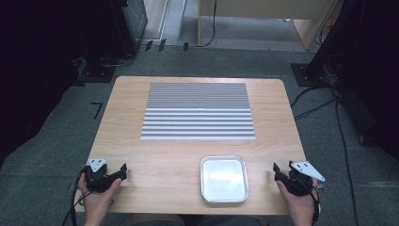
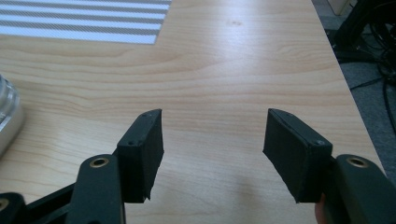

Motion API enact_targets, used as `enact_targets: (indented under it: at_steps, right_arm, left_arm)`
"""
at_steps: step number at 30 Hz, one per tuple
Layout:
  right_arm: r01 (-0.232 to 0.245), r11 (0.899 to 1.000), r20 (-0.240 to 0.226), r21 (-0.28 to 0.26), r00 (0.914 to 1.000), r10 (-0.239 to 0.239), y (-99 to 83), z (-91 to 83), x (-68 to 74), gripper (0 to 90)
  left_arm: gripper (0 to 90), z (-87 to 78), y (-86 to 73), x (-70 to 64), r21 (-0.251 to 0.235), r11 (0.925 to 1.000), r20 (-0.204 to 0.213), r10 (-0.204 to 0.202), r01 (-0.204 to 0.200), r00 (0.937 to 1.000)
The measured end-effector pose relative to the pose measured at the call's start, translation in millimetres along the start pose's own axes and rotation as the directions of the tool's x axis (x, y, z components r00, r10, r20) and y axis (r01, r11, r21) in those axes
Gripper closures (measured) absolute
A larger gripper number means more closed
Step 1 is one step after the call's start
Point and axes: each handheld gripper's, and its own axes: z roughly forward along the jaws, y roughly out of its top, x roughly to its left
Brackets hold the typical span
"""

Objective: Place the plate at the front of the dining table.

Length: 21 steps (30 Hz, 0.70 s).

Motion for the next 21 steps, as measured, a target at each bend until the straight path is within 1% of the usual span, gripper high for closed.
enact_targets:
  at_steps: [3,5,7,8,9,10,11,12,13,14,15,16,17,18,19,20,21]
  right_arm:
    - [0.002,1.000,-0.006,-0.010,1.0000,-0.002,1.6,-2.5,3.3,38.7]
    - [0.001,1.000,-0.012,-0.011,0.9999,-0.001,2.2,-3.6,5.5,38.6]
    - [-0.018,1.000,-0.030,-0.007,0.9994,0.018,3.4,-5.0,6.8,38.4]
    - [-0.046,0.999,-0.053,-0.004,0.9976,0.046,4.5,-6.8,7.4,38.4]
    - [-0.061,0.998,-0.067,-0.005,0.9959,0.061,5.4,-8.1,8.2,38.4]
    - [-0.061,0.998,-0.067,-0.005,0.9959,0.061,5.4,-8.1,8.2,38.4]
    - [-0.066,0.998,-0.075,-0.008,0.9951,0.065,7.0,-11.0,11.6,38.9]
    - [-0.062,0.998,-0.077,-0.009,0.9952,0.061,7.4,-12.0,13.1,40.4]
    - [-0.048,0.999,-0.079,-0.015,0.9958,0.047,7.7,-13.1,15.7,41.4]
    - [-0.048,0.999,-0.079,-0.015,0.9958,0.047,7.7,-13.1,15.7,41.4]
    - [-0.035,0.999,-0.088,-0.020,0.9956,0.034,8.1,-14.8,20.1,42.3]
    - [-0.035,0.999,-0.088,-0.020,0.9956,0.034,8.1,-14.8,20.1,42.3]
    - [-0.032,0.999,-0.095,-0.030,0.9951,0.029,8.3,-15.7,23.2,43.0]
    - [-0.029,0.999,-0.097,-0.035,0.9949,0.026,8.4,-16.0,24.2,43.2]
    - [-0.030,0.999,-0.101,-0.040,0.9946,0.026,8.4,-16.7,26.3,43.5]
    - [-0.030,0.999,-0.101,-0.040,0.9946,0.026,8.4,-16.7,26.3,43.5]
    - [-0.028,0.998,-0.109,-0.049,0.9938,0.023,8.3,-17.0,28.2,43.3]
  left_arm:
    - [16.6,-1.0,-0.4,-7.2,-0.006,0.9997,-0.003,0.022,-0.022,0.9997]
    - [16.6,-1.8,-0.7,-12.3,-0.005,0.9994,0.007,0.035,-0.035,0.9994]
    - [16.6,-2.0,-1.2,-16.6,-0.006,0.9990,0.016,0.045,-0.045,0.9989]
    - [16.6,-2.1,-1.4,-18.7,-0.005,0.9989,0.021,0.048,-0.048,0.9987]
    - [16.6,-2.2,-1.7,-20.5,-0.005,0.9987,0.025,0.051,-0.051,0.9984]
    - [16.6,-2.2,-1.7,-20.5,-0.005,0.9987,0.025,0.051,-0.051,0.9984]
    - [16.6,-2.6,-1.9,-24.1,-0.004,0.9984,0.032,0.056,-0.056,0.9979]
    - [16.6,-2.9,-2.1,-26.9,-0.007,0.9984,0.038,0.057,-0.056,0.9977]
    - [16.6,-3.4,-2.2,-29.1,-0.007,0.9981,0.044,0.062,-0.061,0.9972]
    - [16.6,-3.4,-2.2,-29.1,-0.007,0.9981,0.044,0.062,-0.061,0.9972]
    - [16.6,-4.2,-2.8,-34.1,-0.012,0.9975,0.048,0.070,-0.070,0.9964]
    - [16.6,-4.2,-2.8,-34.1,-0.012,0.9975,0.048,0.070,-0.070,0.9964]
    - [16.6,-5.7,-3.2,-38.3,-0.016,0.9970,0.058,0.077,-0.076,0.9954]
    - [16.6,-5.7,-3.2,-38.3,-0.016,0.9970,0.058,0.077,-0.076,0.9954]
    - [16.6,-7.3,-3.1,-43.2,-0.021,0.9965,0.068,0.083,-0.082,0.9942]
    - [16.6,-7.3,-3.1,-43.2,-0.021,0.9965,0.068,0.083,-0.082,0.9942]
    - [16.6,-8.6,-2.8,-48.7,-0.023,0.9965,0.083,0.082,-0.080,0.9932]
